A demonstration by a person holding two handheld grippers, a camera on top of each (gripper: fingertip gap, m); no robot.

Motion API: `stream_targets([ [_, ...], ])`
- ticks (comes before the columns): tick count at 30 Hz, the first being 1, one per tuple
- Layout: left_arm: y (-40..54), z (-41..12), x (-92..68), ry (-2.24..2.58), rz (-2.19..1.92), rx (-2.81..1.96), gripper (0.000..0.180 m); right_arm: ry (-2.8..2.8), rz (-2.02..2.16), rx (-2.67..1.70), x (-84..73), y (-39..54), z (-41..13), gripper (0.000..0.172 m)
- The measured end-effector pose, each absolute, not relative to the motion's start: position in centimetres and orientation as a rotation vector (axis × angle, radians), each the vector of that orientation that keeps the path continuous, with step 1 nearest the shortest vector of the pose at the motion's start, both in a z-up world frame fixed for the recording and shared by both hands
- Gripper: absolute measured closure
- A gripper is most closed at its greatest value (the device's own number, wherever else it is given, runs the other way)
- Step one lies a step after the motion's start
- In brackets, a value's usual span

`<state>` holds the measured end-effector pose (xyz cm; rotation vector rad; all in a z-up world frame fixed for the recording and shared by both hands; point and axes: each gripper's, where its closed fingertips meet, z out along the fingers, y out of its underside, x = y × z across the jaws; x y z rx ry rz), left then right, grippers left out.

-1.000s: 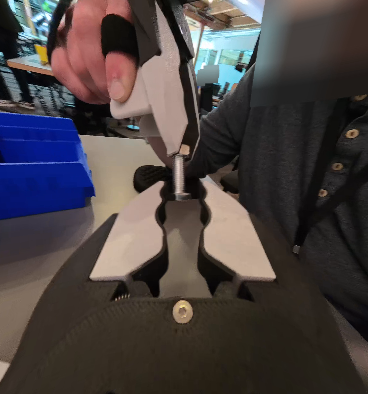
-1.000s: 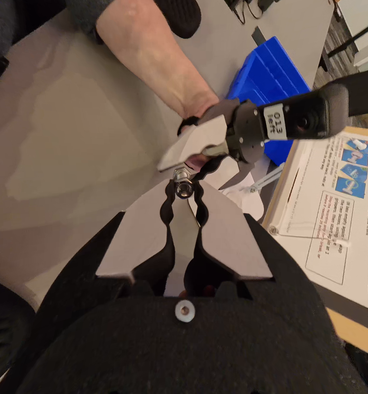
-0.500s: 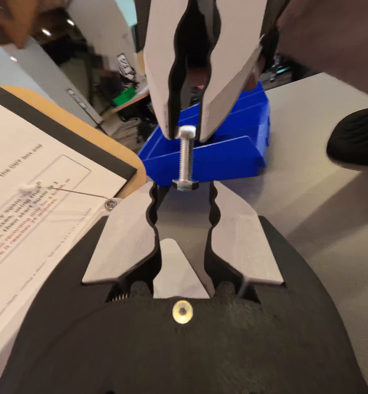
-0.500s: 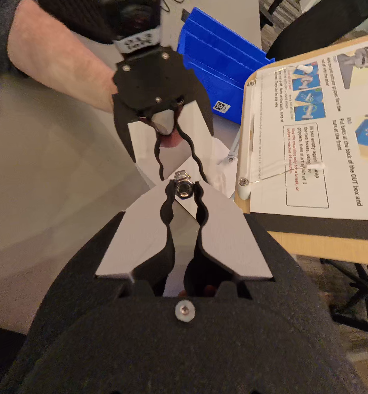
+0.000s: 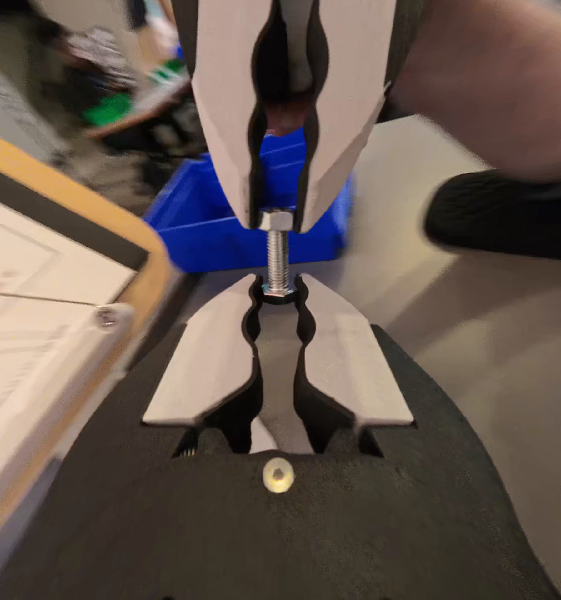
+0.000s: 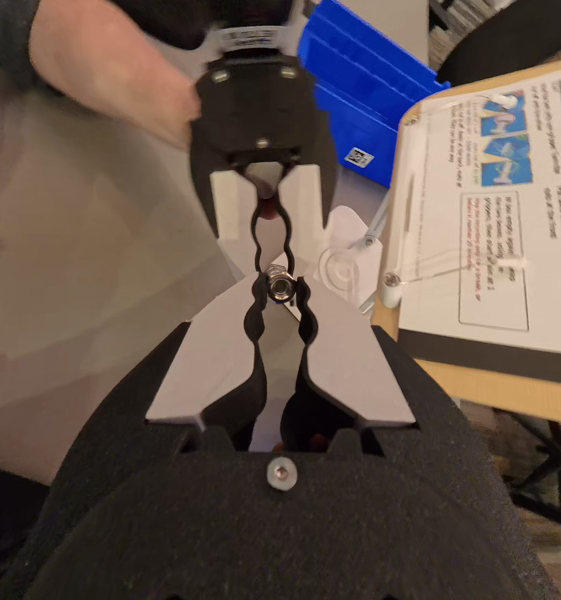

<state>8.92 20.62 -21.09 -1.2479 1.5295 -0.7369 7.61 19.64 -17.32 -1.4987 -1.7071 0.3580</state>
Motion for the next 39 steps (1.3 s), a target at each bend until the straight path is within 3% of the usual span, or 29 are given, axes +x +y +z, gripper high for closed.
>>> stream_targets([
  [1,19.5,-21.1,8.6,1.585,-0.897,-1.265,0.162,-1.763,0.330,-1.436,7.4,18.9,-17.4,0.154],
  [9,13.5,-19.8,6.1,1.724,-1.846,-1.111,0.162,-1.965,0.185,-1.206,6.0,15.0,-17.0,0.154],
  [32,13.2,-19.4,5.1,1.630,-2.203,-0.951,0.162,-2.011,-0.012,-1.147,5.2,14.8,-17.2,0.155],
  [39,13.3,-19.1,5.2,1.631,-2.115,-0.979,0.162,-1.970,0.097,-1.167,5.2,14.8,-16.8,0.154],
])
